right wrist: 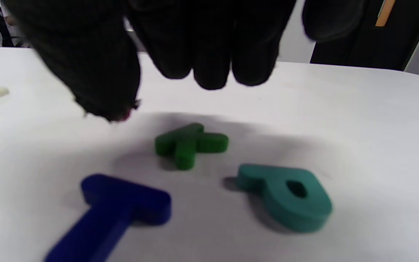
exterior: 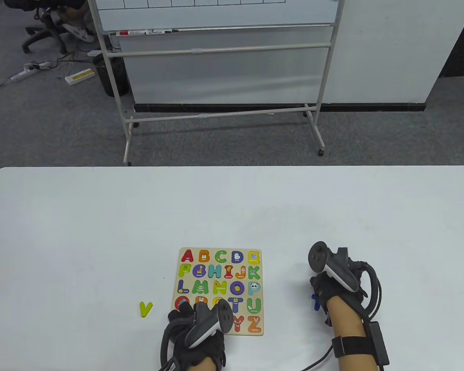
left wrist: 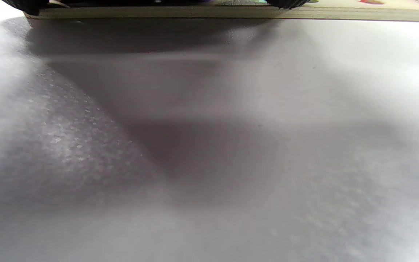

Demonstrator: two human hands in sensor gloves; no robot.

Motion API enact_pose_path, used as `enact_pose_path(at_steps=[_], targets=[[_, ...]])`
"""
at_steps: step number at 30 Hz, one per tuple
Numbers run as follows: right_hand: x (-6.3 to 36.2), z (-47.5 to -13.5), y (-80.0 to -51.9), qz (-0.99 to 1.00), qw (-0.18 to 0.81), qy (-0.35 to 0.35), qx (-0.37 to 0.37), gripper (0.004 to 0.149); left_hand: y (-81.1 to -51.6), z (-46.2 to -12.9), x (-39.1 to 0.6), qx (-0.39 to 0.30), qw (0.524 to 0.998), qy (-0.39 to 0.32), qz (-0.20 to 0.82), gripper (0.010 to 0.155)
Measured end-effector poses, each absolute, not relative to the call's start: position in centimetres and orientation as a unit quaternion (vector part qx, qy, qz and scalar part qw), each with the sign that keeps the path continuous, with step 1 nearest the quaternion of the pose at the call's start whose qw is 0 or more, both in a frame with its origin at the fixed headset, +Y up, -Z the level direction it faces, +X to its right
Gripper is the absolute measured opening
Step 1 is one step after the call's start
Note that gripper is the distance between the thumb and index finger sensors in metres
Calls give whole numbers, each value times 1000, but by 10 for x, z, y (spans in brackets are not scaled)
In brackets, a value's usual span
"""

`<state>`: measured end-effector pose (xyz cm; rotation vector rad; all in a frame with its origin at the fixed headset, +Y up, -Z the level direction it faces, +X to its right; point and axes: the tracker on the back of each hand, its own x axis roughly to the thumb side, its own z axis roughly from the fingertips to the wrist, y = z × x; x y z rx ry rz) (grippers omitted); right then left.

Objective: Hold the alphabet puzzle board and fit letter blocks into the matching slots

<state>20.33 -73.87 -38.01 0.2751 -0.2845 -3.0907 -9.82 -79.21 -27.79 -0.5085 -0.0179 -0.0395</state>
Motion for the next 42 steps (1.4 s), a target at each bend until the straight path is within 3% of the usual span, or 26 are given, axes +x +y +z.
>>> enact_pose_path(at_steps=[12,19,30,42], targets=[[209,-381,-759,-990,12,-103,94,66,-792,-278,-98,-253,967,-8,-19,80],[208,-382,-760,-994,36,-54,89,58,-792,-278,-98,-253,967,-9,-20,80],[208,-382,-761,-994,32,-55,85,60,-792,-278,-97,-253,967,-9,-19,80],[158,-378,-732,-999,33,-9,-13,63,-793,-278,-98,-253,967,-9,-20,80]])
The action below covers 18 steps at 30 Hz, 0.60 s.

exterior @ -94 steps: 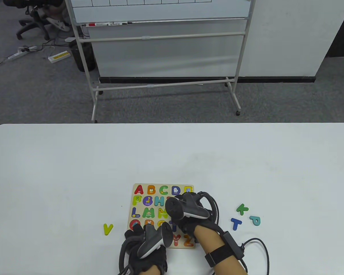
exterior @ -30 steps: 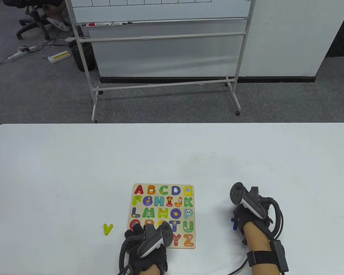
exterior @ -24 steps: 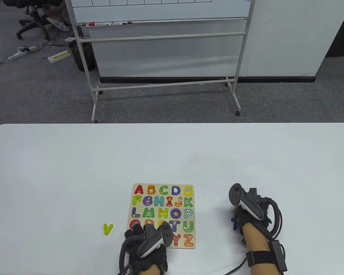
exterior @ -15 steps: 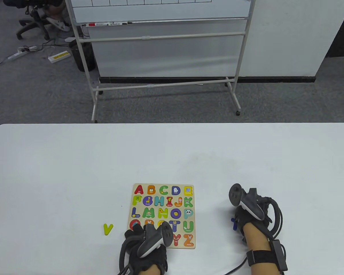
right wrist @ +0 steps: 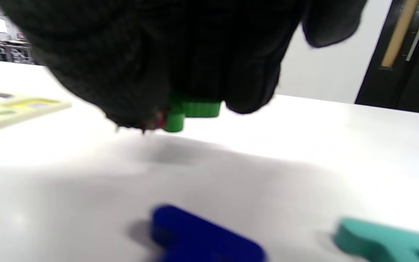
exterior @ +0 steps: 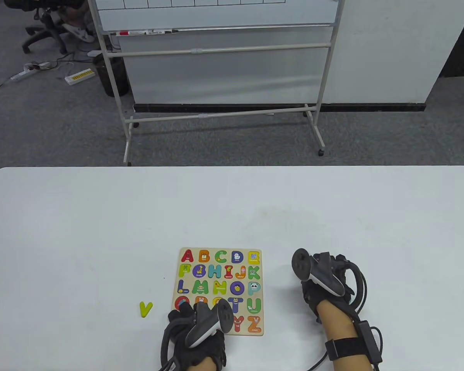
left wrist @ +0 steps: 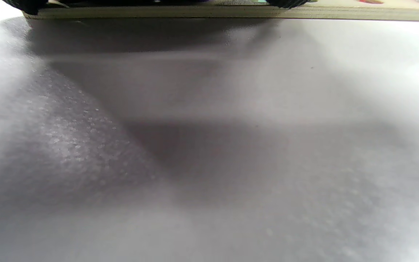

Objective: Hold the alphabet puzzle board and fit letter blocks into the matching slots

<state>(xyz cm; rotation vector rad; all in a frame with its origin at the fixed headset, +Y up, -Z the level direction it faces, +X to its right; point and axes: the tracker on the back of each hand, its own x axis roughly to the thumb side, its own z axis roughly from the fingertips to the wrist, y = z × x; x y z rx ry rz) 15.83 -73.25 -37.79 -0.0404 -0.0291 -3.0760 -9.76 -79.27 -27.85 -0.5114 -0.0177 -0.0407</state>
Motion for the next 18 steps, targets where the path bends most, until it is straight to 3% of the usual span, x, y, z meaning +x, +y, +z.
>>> enact_pose_path(at_steps=[8,18], targets=[[110,-382,-726,-996,29,-13,-81,63,-793,-279,-98,-255,967,-9,-19,80],[65,-398,-737,-992,22,-25,-120,63,-793,-279,-98,-254,967,-9,-18,80]])
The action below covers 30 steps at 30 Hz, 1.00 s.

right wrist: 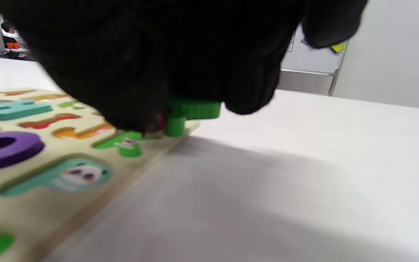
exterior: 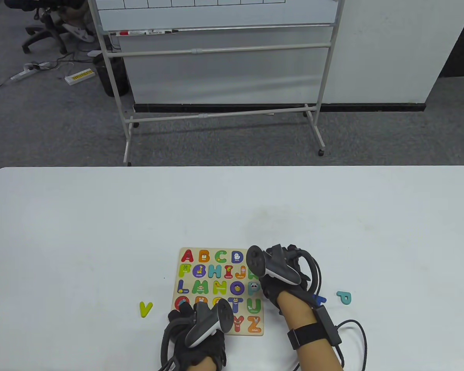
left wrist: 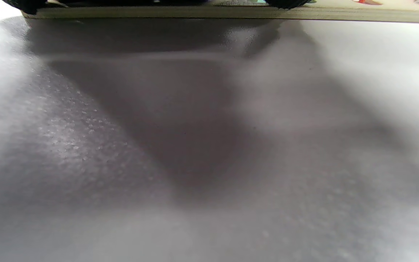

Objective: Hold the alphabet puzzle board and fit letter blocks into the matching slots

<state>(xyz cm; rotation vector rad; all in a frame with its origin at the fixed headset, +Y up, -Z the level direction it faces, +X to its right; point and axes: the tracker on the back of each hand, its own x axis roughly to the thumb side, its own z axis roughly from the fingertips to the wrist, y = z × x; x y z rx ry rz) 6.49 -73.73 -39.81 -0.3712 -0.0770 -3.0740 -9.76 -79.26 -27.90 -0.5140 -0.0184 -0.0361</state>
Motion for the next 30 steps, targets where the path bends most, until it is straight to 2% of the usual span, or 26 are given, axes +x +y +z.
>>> enact_pose_path(at_steps=[8,13,30], targets=[[48,-407,-749,-987,14,-40,-153,62,-793,-279,-98,-255,967,-9,-16,80],[45,-408,-752,-986,14,-25,-166,63,-793,-279,-98,-254,967,-10,-15,80],[51,-405,-751,-984,-1,2,-180,46,-793,-279,-98,-254,967,-11,-14,80]])
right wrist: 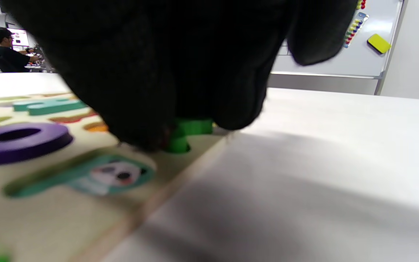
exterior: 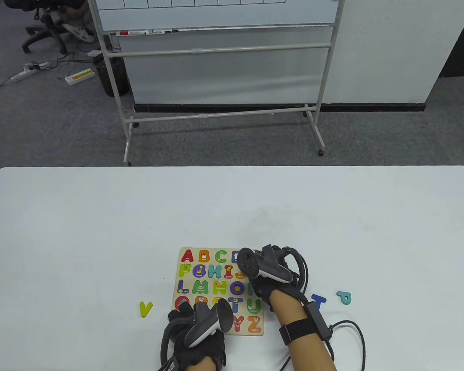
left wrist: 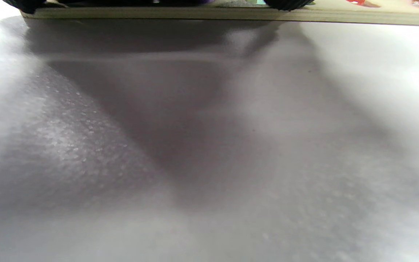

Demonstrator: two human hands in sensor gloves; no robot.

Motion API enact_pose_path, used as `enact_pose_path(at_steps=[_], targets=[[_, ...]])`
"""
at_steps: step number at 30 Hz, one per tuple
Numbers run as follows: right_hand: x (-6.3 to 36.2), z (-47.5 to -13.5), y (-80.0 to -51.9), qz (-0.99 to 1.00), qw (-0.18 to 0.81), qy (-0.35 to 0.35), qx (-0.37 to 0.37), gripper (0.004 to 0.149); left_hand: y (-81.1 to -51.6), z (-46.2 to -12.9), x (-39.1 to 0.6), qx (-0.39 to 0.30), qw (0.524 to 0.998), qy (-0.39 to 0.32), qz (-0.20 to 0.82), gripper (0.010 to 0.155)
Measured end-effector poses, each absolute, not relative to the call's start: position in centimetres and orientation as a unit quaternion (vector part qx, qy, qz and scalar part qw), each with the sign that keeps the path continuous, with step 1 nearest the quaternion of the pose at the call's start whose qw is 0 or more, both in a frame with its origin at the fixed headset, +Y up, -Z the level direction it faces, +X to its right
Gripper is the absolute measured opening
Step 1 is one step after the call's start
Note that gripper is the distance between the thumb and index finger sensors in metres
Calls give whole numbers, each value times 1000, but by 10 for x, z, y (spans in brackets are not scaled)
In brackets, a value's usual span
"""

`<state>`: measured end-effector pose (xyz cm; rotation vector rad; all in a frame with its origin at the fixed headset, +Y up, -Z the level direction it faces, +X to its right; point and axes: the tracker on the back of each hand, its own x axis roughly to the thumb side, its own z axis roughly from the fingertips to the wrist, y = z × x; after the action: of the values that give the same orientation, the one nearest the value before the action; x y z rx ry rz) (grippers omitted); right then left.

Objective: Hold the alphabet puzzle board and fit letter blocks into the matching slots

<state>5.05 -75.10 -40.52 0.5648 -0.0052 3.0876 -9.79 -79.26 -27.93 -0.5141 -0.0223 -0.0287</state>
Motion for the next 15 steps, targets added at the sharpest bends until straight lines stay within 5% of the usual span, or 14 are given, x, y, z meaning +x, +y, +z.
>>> enact_pose_path(at_steps=[15], targets=[[54,-406,-751,987,44,35,153,41,-793,-279,-98,-254,967,-12,-13,80]])
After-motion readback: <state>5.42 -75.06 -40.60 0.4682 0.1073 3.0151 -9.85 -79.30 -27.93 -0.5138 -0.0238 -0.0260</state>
